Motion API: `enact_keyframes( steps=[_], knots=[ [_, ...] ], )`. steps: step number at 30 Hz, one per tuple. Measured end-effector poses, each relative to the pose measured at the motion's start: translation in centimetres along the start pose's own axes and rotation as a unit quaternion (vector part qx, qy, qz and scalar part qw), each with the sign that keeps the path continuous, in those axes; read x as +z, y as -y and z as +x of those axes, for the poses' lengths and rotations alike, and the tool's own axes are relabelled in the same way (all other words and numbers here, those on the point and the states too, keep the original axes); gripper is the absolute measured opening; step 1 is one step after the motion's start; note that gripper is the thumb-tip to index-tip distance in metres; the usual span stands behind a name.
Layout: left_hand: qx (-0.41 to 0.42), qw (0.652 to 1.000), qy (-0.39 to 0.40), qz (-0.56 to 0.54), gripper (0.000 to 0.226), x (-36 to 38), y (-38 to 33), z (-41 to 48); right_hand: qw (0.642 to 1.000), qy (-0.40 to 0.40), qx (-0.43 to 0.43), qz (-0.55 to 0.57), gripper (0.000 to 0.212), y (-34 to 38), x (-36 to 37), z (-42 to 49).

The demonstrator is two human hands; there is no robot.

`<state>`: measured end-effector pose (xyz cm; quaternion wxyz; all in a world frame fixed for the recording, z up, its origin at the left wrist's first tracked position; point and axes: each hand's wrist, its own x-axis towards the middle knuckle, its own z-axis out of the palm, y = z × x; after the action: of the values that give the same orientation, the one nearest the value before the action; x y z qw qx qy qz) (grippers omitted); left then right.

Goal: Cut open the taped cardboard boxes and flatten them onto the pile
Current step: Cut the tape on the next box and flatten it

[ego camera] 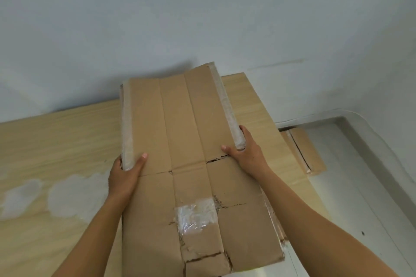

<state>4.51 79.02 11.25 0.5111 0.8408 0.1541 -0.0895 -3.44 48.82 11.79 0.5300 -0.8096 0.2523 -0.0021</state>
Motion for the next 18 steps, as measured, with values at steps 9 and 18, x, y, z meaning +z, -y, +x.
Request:
enact_keyframes(
  steps=[9,18],
  knots=[
    [-0.036,0.999,-0.002,0.013,0.087,-2.6,2.0,4.2,0.997,0.045,0.060,-0.034,0.087,1.2,5.0,3.1],
    [-0.039,0.996,0.031,0.073,0.084,-2.4,2.3,5.6,0.988,0.065,0.101,-0.094,0.092,1.1,5.8,3.9]
  ],
)
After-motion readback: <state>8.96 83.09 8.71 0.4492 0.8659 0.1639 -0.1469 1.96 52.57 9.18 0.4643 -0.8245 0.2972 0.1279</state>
